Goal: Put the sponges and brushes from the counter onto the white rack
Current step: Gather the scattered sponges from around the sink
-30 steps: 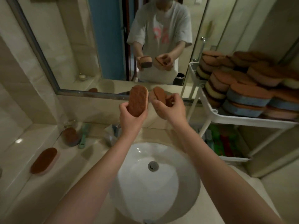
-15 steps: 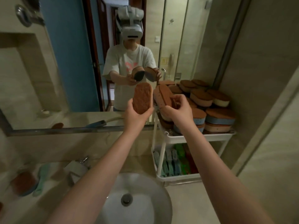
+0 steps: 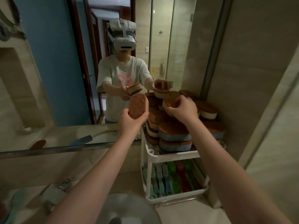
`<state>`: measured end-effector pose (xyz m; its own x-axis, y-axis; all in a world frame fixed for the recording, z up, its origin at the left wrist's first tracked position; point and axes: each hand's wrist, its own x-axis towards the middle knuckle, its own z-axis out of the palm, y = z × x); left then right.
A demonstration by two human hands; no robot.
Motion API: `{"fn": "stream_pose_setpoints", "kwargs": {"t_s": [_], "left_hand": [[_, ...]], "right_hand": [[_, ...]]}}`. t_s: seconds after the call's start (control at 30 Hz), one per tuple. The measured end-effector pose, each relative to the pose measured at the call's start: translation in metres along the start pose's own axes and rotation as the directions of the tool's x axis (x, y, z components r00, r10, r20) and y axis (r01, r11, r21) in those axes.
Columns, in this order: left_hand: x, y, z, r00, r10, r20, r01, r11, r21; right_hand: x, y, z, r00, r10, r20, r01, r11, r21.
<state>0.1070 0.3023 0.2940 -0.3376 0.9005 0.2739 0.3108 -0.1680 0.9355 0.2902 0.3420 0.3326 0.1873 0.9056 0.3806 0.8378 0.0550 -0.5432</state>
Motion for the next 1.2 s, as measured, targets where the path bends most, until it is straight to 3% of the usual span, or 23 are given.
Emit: {"fn": "stream_pose_setpoints", "kwargs": {"t_s": [0.13,0.4,0.6,0.77,1.07,1.2], "left_hand": [[0.002,0.000,0.004,1.000,-0.022,-0.011,0.022,0.999,0.023],[0.006,0.019,0.013,0.996,-0.078,0.038,0.072,0.985,0.157],[0.017,0.039,0.039,0.993,-0.086,0.076,0.052,0.927,0.372],[0.017,0.044,0.056,0.992,-0.115,0.056,0.071,0.859,0.506],[0.017,0.036,0.074,0.993,-0.108,0.039,0.049,0.704,0.709],[0.016,0.037,0.068,0.982,-0.168,0.080,0.060,0.691,0.720]], "right_hand": [[0.001,0.003,0.009,0.999,-0.040,0.020,0.043,0.980,-0.197],[-0.009,0.011,0.002,0.988,-0.151,0.038,0.154,0.913,-0.378],[-0.024,0.026,-0.002,0.960,-0.280,0.000,0.276,0.948,-0.158],[-0.024,0.033,-0.004,0.978,-0.208,0.032,0.207,0.977,0.042],[-0.022,0.040,0.003,0.984,-0.179,-0.002,0.178,0.977,0.116],[-0.023,0.041,0.006,0.978,-0.207,-0.014,0.207,0.972,0.110]]}}
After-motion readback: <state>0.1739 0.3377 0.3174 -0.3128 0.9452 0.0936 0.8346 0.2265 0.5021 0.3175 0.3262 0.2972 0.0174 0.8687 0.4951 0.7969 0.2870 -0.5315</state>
